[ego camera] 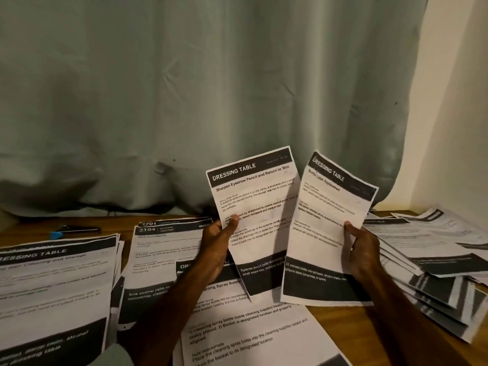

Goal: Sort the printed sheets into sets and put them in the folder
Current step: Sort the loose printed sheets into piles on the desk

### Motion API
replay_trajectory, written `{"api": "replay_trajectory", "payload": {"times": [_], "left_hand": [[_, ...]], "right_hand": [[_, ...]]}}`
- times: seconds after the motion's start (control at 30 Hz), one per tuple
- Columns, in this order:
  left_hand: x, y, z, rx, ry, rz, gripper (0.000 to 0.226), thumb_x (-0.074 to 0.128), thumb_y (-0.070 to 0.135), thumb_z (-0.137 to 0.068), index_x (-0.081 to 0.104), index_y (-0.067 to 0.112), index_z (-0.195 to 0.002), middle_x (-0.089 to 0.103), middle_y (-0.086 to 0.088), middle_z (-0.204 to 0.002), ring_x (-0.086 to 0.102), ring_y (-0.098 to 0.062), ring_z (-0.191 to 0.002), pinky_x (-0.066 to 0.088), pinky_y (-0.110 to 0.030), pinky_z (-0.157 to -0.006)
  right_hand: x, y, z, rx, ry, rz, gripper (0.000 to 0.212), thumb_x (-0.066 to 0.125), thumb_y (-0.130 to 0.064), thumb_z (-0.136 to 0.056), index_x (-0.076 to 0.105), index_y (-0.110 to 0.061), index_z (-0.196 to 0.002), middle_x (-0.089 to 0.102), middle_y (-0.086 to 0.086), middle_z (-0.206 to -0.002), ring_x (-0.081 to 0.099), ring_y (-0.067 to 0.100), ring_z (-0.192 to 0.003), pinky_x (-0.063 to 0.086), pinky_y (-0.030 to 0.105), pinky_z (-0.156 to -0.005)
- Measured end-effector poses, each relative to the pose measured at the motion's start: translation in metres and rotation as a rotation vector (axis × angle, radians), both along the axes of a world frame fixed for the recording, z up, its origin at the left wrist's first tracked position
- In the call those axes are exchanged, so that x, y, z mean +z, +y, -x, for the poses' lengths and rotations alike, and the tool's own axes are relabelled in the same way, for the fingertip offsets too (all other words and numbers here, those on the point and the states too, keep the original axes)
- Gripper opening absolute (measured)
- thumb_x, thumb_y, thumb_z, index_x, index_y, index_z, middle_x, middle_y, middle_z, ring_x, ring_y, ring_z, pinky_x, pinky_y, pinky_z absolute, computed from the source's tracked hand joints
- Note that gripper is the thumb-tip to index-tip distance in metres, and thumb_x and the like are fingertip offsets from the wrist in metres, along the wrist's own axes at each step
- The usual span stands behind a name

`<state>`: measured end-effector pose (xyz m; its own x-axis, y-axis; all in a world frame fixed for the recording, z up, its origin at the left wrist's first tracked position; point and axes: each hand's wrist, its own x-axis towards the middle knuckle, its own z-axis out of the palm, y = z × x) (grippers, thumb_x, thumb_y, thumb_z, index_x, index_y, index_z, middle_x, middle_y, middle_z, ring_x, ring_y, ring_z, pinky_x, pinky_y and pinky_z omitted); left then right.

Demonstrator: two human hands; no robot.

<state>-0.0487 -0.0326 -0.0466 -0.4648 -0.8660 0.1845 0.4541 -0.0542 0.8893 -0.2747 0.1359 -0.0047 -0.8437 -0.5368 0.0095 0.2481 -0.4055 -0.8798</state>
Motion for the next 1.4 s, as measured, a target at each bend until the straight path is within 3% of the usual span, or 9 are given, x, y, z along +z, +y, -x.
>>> {"api": "replay_trajectory", "payload": {"times": [0.2, 0.37, 0.7, 0.8, 0.97, 1.1, 1.27, 1.4], "left_hand": [[0.000, 0.000, 0.000, -0.004, 0.019, -0.013, 0.027, 0.066, 0.024, -0.096, 0.066, 0.014, -0.120, 0.076, -0.009, -0.114, 0.073, -0.029, -0.105, 0.056, -0.053, -0.095], [-0.002, -0.001, 0.000, 0.002, 0.015, -0.006, 0.023, 0.065, 0.023, -0.097, 0.067, 0.013, -0.117, 0.076, -0.010, -0.114, 0.073, -0.028, -0.104, 0.057, -0.050, -0.094], [-0.001, -0.002, -0.001, 0.006, 0.009, 0.000, 0.019, 0.065, 0.021, -0.097, 0.068, 0.014, -0.115, 0.076, -0.009, -0.112, 0.073, -0.029, -0.105, 0.056, -0.054, -0.097], [0.004, 0.000, -0.005, 0.007, -0.004, 0.021, 0.021, 0.064, 0.022, -0.098, 0.067, 0.013, -0.117, 0.075, -0.010, -0.115, 0.073, -0.030, -0.106, 0.055, -0.055, -0.097], [0.013, 0.002, -0.002, 0.040, 0.135, -0.103, 0.026, 0.066, 0.020, -0.097, 0.066, 0.013, -0.122, 0.076, -0.007, -0.113, 0.074, -0.026, -0.103, 0.059, -0.047, -0.090], [0.018, -0.007, -0.009, 0.133, 0.152, -0.199, 0.016, 0.069, 0.022, -0.096, 0.068, 0.018, -0.111, 0.079, -0.005, -0.099, 0.077, -0.025, -0.090, 0.061, -0.049, -0.083], [0.020, -0.033, -0.037, 0.264, 0.132, -0.169, 0.008, 0.067, 0.023, -0.097, 0.066, 0.017, -0.103, 0.077, -0.009, -0.097, 0.077, -0.025, -0.083, 0.062, -0.047, -0.077], [0.014, -0.039, -0.042, 0.322, 0.097, -0.148, 0.003, 0.067, 0.025, -0.098, 0.068, 0.022, -0.100, 0.078, -0.002, -0.094, 0.077, -0.023, -0.085, 0.061, -0.051, -0.085]], "right_hand": [[-0.004, -0.004, 0.002, 0.021, -0.101, 0.058, 0.036, 0.056, -0.014, -0.100, 0.059, -0.016, -0.136, 0.071, 0.008, -0.124, 0.069, 0.027, -0.104, 0.054, 0.044, -0.072], [-0.004, -0.004, 0.001, 0.036, -0.114, 0.056, 0.035, 0.057, -0.015, -0.099, 0.060, -0.017, -0.134, 0.071, 0.006, -0.118, 0.069, 0.027, -0.101, 0.053, 0.044, -0.070], [-0.005, -0.005, 0.000, 0.023, 0.023, -0.015, 0.022, 0.059, -0.012, -0.099, 0.063, -0.014, -0.120, 0.071, 0.003, -0.107, 0.069, 0.024, -0.096, 0.053, 0.039, -0.070], [-0.005, -0.007, 0.000, -0.012, 0.121, -0.036, 0.023, 0.064, -0.013, -0.097, 0.067, -0.008, -0.120, 0.074, 0.003, -0.107, 0.072, 0.024, -0.098, 0.059, 0.042, -0.082], [-0.002, -0.010, -0.002, -0.054, 0.228, -0.087, 0.023, 0.066, -0.017, -0.098, 0.069, -0.007, -0.119, 0.072, 0.000, -0.112, 0.072, 0.008, -0.078, 0.056, 0.019, -0.059], [-0.003, -0.007, 0.002, -0.108, 0.328, -0.156, 0.027, 0.064, -0.022, -0.100, 0.067, -0.008, -0.123, 0.068, 0.004, -0.108, 0.064, 0.009, -0.075, 0.048, 0.023, -0.063], [-0.004, -0.009, 0.002, -0.088, 0.331, -0.182, 0.021, 0.065, -0.024, -0.099, 0.069, -0.011, -0.115, 0.071, 0.007, -0.106, 0.068, 0.014, -0.076, 0.055, 0.032, -0.075], [-0.006, -0.009, -0.003, -0.030, 0.370, -0.200, 0.020, 0.063, -0.026, -0.100, 0.067, -0.015, -0.116, 0.072, -0.002, -0.096, 0.070, 0.014, -0.079, 0.053, 0.028, -0.064]]}}
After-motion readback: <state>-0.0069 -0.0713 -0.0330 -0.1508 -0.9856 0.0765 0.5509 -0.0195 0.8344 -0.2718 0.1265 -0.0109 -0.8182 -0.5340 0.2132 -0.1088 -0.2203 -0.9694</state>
